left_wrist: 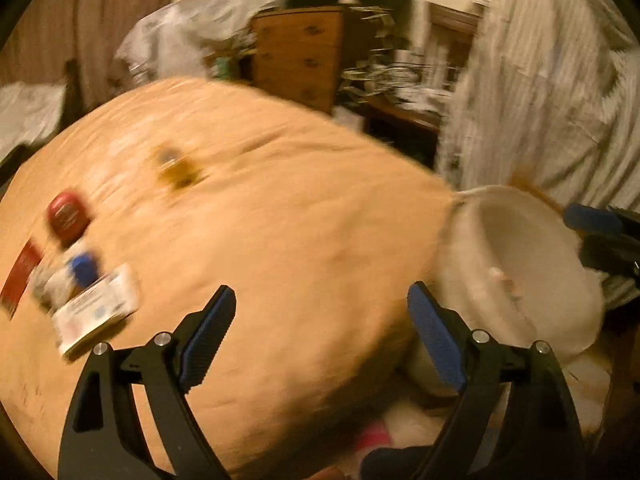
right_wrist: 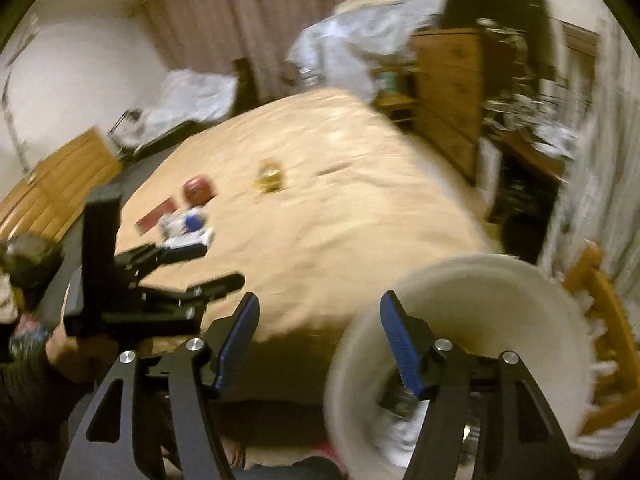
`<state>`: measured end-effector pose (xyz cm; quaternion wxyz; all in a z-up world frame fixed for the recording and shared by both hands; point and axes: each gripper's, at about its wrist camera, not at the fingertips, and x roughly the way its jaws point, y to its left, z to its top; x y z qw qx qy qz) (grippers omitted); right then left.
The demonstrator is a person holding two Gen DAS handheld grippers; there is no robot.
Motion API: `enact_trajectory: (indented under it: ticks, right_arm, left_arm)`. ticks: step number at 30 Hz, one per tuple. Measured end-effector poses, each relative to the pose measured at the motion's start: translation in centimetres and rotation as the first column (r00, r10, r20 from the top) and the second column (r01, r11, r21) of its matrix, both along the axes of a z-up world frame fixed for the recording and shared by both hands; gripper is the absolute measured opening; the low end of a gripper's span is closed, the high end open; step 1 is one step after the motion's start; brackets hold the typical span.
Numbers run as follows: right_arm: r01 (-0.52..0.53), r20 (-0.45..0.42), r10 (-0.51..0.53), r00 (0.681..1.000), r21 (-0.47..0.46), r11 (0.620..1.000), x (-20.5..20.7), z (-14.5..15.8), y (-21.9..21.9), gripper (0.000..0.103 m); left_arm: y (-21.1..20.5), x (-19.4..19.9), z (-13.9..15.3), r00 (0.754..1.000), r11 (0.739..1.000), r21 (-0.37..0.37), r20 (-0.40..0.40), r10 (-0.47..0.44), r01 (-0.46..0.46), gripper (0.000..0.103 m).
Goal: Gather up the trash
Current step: 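Move both open tools back over the bed, then grasp the white Ezetimibe box with the right tool while the left tool grasps the grey knit sock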
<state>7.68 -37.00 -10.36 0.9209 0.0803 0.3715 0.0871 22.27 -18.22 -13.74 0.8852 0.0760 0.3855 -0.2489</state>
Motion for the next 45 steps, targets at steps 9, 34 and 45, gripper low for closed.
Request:
enact_trajectory:
  ticks: [9,34,45]
  right_arm:
    - [-0.274,-0.085,0.267,0.96,-0.084,0.958,7.4,-4.1,13.9,0.065]
    - [-0.745,-0.294,0.714,0.635,-0.479,0.465,26.3,-12.4,37.6,0.076]
    - [-0.66,-0.43,0.526,0.734,-0.266,0.703,26.2,-11.4,31.3,0.058]
  left_arm:
    - [16.2,3.6,-3.4,0.951,0.955,0.003,-0.085,0.296,-0.297,0.084]
    - [31.8,8.2,-6.4,0.917,0.922,0.047,-0.094,0.388,-0.385,0.084]
    - [27.1,13.5,-5.4,0.995,0.972,0.217,0.062,0.083,-0.095,0.084]
